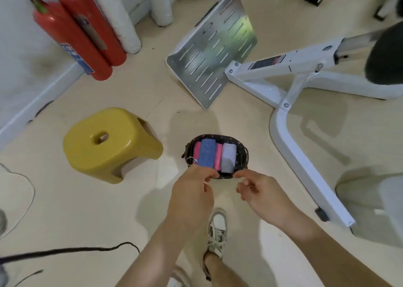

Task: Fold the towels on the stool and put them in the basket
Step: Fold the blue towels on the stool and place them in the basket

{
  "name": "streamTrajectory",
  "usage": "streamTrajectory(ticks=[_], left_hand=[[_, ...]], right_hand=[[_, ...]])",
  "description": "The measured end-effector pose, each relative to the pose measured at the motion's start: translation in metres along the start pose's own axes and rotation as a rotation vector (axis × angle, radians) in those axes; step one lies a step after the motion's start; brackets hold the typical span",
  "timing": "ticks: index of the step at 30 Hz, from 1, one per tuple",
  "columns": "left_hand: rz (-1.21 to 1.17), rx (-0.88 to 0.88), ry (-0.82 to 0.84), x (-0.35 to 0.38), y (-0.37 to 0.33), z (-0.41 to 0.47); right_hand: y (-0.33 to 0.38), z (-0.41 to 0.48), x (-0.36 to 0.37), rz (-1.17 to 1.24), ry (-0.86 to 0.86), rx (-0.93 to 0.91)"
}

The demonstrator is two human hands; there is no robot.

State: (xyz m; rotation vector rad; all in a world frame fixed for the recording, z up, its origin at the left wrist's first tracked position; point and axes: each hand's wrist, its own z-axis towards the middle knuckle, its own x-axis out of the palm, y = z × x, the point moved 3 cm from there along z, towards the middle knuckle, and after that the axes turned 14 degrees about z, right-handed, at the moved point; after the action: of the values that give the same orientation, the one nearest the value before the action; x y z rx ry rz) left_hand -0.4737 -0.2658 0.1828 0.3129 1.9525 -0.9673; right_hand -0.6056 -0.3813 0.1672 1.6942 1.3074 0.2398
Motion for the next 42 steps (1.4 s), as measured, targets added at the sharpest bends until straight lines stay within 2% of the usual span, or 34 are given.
streamTrajectory(ticks=[3, 7, 11, 13, 19, 22, 28, 31, 36, 39, 42], left_hand=[[-0.053, -0.016, -0.030, -0.036, -0.050, -0.034], [-0.160, -0.086, -0.009, -0.062, -0.120, -0.079], [-0.139, 0.026, -0.046, -0.078, -0.199, -0.123], [-0.112, 0.052, -0.060, -0.084, -0.238, -0.142], [-0.233, 0.078, -0.032, -0.084, -0.347, -0.145], [-0.266, 0.090, 0.014, -0.066, -0.399, -0.114], [-0.068, 0.231, -0.002, -0.002, -0.518, -0.012], [0.044, 0.316, 0.003, 0.032, -0.568, 0.048], [0.282, 0.328, 0.047, 0.077, -0.611, 0.136], [0.461, 0.363, 0.011, 0.087, -0.626, 0.168], [0.440, 0.351, -0.022, 0.087, -0.638, 0.198]], right_hand=[[0.022, -0.053, -0.032, -0.024, 0.006, -0.005], [0.050, -0.120, -0.081, 0.096, -0.002, -0.018], [0.069, -0.188, -0.147, 0.607, -0.152, 0.056], [0.071, -0.221, -0.186, 0.777, -0.213, 0.098], [0.062, -0.267, -0.316, 0.889, -0.342, 0.101], [0.048, -0.251, -0.376, 0.889, -0.410, 0.102], [-0.001, -0.166, -0.486, 0.830, -0.481, 0.159], [-0.024, -0.111, -0.539, 0.742, -0.501, 0.129], [-0.059, -0.012, -0.611, 0.530, -0.564, 0.093], [-0.062, 0.036, -0.652, 0.419, -0.638, 0.000], [-0.055, 0.085, -0.692, 0.344, -0.678, -0.107]])
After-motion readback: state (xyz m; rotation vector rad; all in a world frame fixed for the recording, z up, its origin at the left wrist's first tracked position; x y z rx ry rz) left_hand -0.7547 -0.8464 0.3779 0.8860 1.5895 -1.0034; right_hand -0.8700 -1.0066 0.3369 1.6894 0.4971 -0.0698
